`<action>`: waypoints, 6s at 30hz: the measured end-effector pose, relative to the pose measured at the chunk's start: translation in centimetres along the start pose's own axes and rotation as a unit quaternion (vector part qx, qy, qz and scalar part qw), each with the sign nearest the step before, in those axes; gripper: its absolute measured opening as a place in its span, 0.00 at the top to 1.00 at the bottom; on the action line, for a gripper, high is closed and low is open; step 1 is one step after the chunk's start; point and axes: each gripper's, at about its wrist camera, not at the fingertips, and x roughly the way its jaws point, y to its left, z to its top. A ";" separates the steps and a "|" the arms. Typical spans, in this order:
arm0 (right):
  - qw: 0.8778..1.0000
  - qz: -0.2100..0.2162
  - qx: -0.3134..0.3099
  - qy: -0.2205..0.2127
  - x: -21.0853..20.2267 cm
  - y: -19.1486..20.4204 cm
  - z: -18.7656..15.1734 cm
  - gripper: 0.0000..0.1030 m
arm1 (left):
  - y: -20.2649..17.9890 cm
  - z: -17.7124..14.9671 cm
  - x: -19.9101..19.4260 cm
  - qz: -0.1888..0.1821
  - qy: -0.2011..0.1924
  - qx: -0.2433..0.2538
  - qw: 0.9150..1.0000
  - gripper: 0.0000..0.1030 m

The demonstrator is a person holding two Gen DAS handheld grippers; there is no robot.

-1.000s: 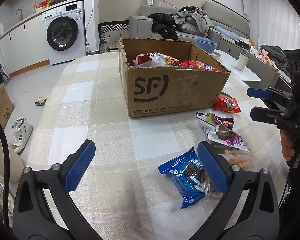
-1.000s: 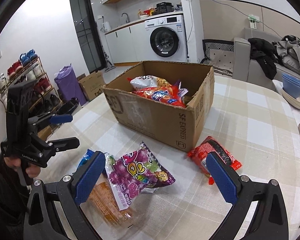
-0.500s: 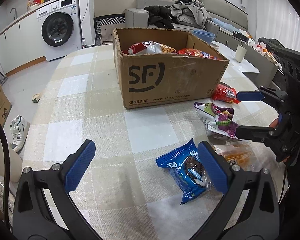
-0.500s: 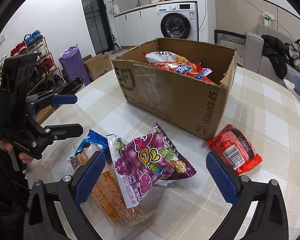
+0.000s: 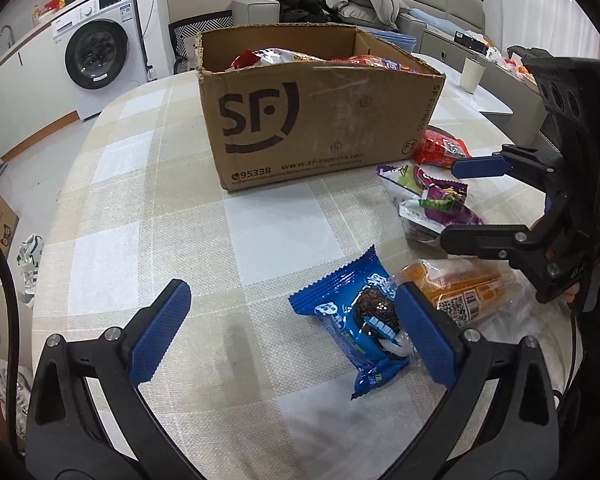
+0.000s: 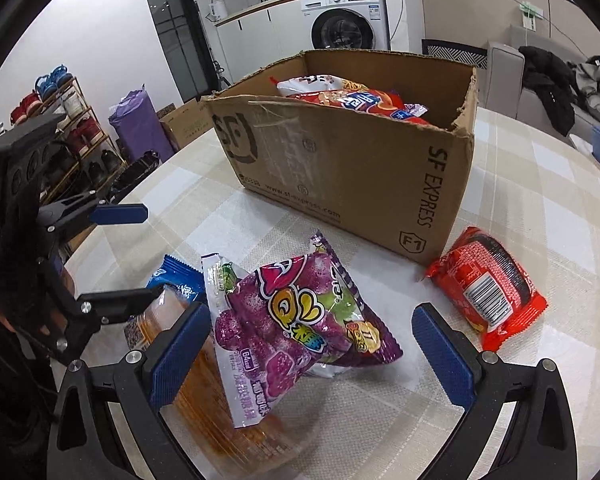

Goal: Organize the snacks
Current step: 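Close left gripper on the blue Oreo pack while right gripper closes on the purple candy bag, then lift the blue Oreo pack with left tool while right tool lifts the purple candy bag, then carry the Oreo pack over the box with left tool while right tool carries the candy bag in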

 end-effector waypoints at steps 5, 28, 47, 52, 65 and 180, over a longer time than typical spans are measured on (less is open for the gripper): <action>1.000 0.009 0.004 0.004 0.9 0.1 0.0 0.01 | -0.7 -0.2 0.3 -0.011 0.011 0.011 1.000 0.01; 1.000 0.012 -0.023 0.010 1.4 1.2 -0.4 0.18 | -2.7 -0.4 2.8 -0.033 0.049 0.023 0.998 0.01; 0.999 0.008 -0.034 -0.011 0.3 1.1 -0.4 0.28 | -3.7 -0.8 4.0 -0.035 0.062 0.031 0.997 0.10; 0.999 0.007 -0.032 -0.018 -0.5 0.9 -0.4 0.28 | -3.5 -0.6 3.8 -0.026 0.056 0.036 0.997 0.32; 0.999 0.009 -0.032 -0.028 -1.3 0.9 -0.5 0.28 | -2.4 -0.3 2.9 -0.034 0.028 0.021 0.999 0.60; 0.974 -0.052 0.018 -0.220 -5.2 -2.9 7.7 0.28 | 1.6 14.4 0.8 0.029 -0.166 -0.033 0.985 0.60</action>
